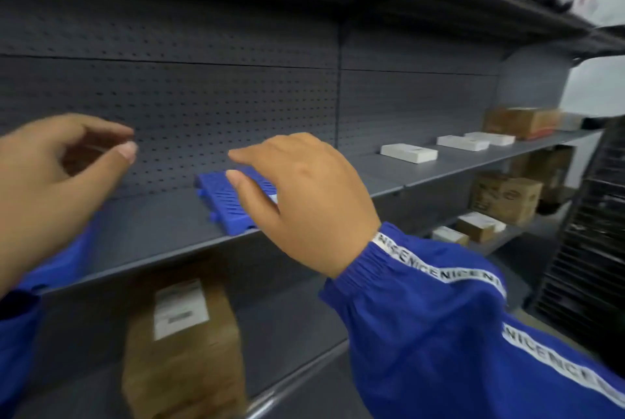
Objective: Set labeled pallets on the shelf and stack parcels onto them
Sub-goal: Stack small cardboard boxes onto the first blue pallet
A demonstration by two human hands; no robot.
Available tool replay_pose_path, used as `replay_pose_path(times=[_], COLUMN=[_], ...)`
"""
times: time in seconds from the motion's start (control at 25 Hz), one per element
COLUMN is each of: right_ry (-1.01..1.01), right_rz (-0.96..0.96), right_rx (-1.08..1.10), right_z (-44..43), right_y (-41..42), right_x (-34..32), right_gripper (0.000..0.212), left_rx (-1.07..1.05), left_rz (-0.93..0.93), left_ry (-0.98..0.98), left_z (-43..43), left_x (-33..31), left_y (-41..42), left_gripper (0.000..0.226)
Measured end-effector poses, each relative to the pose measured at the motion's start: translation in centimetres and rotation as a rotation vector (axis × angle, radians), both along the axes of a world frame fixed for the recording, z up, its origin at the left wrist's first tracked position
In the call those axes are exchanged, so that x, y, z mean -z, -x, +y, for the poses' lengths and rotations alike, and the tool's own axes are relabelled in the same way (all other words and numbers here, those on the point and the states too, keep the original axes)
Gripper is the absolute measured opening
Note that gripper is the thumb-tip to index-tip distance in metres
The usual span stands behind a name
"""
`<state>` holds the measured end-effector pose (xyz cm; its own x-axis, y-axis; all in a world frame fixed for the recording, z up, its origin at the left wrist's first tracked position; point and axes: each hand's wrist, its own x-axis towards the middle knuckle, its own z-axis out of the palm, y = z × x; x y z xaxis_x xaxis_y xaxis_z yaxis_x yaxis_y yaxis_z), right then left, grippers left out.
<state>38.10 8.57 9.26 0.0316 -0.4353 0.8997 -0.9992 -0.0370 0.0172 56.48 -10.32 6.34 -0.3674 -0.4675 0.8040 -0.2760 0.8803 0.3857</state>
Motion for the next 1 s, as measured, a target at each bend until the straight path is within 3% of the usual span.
replay_pose_path(times=[0.12,0.4,0.72,1.0], right_ry=[0.049,0.033,-0.032,-0.244], right_rz=[0.038,-0.056,-0.132,-0.204], right_rx=[0.081,0.354,0.535,0.629], right_z=[8.0,23.4,31.8,35.0], right_y=[6.7,23.3,44.0,64.6], right_x=[1.0,3.7,8.8,12.9], right_gripper=[0.031,0.034,0.041,0.043], left_rx=[0.033,0.200,0.285,0.296], left_rz=[0.001,0.044,0.031,-0.040], left_ry=[-0.087,0.054,-0.019,-0.156], left_z=[10.3,24.9,30.8,34.4], left_x=[-1.3,2.4,7.6,11.7], left_y=[9.8,28.7,49.7,71.3], left_gripper=[0.030,0.031,0.043,0.042])
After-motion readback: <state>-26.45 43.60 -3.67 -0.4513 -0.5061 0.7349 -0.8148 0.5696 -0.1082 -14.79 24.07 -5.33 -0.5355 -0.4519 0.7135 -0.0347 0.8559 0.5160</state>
